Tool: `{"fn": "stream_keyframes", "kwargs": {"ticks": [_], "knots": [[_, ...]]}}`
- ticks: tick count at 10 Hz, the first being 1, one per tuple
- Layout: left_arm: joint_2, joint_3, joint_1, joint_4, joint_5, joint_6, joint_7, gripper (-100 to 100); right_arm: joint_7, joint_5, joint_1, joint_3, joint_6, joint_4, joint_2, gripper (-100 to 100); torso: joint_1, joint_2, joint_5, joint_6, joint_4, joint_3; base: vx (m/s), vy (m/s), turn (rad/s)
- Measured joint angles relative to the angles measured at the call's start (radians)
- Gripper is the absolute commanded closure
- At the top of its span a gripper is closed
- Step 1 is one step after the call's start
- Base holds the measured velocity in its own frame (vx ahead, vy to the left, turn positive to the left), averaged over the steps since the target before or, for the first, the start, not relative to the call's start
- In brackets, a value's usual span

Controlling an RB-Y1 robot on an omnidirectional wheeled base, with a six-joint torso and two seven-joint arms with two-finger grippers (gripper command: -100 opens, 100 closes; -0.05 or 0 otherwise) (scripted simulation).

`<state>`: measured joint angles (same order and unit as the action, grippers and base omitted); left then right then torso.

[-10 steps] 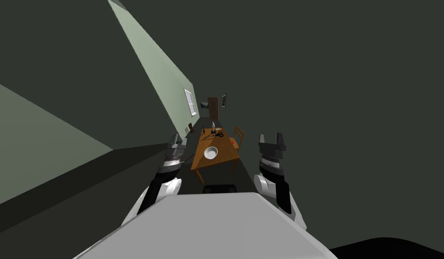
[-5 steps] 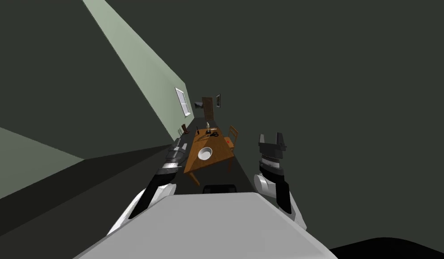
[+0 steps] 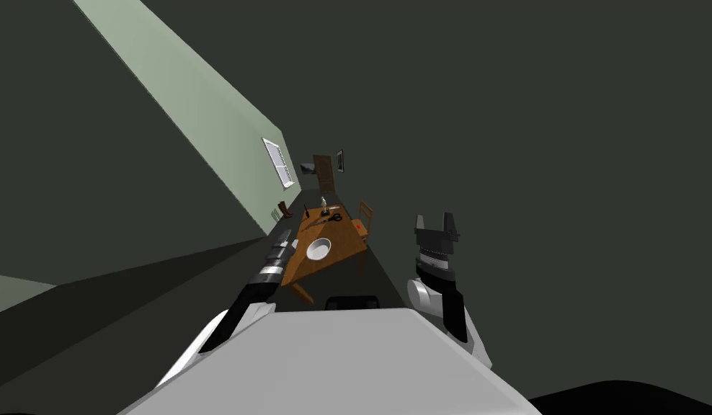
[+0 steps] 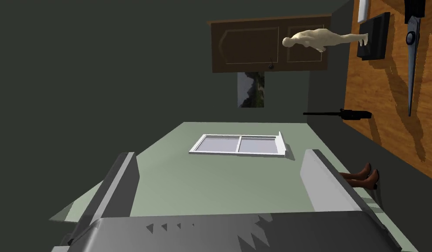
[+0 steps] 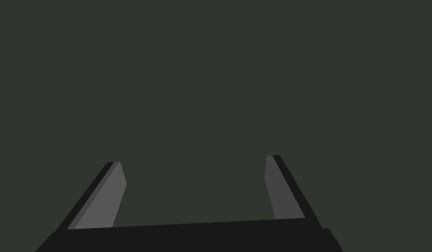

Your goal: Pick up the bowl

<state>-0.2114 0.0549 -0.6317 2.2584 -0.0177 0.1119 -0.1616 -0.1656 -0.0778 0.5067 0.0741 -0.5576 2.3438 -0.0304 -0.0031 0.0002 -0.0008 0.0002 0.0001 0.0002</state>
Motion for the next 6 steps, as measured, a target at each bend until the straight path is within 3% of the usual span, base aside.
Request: {"fn": "stream_keyframes", "kwargs": {"ticks": [2, 3, 4, 6], "knots": [[-0.018, 0.017, -0.015, -0.029, -0.011, -0.046, -0.022, -100, 0.0, 0.0, 0.0, 0.0, 0.0, 0.0, 0.0, 0, 0.0, 0.0, 0.0, -0.001, 0.0, 0.0, 0.015, -0.05, -0.101], [-0.026, 0.023, -0.029, -0.037, -0.016, -0.068, -0.032, -100, 0.0, 0.0, 0.0, 0.0, 0.0, 0.0, 0.0, 0, 0.0, 0.0, 0.0, 0.0, 0.0, 0.0, 0.028, -0.066, -0.327], [-0.029, 0.028, -0.058, -0.039, -0.022, -0.09, -0.044, -100, 0.0, 0.0, 0.0, 0.0, 0.0, 0.0, 0.0, 0, -0.001, 0.0, 0.0, 0.0, 0.0, 0.0, 0.017, -0.034, -0.126], [-0.04, 0.04, -0.065, -0.054, -0.032, -0.141, -0.061, -100, 0.0, 0.0, 0.0, 0.0, 0.0, 0.0, 0.0, 0, 0.001, 0.0, 0.0, 0.0, 0.0, 0.0, 0.012, -0.03, -0.151]]}}
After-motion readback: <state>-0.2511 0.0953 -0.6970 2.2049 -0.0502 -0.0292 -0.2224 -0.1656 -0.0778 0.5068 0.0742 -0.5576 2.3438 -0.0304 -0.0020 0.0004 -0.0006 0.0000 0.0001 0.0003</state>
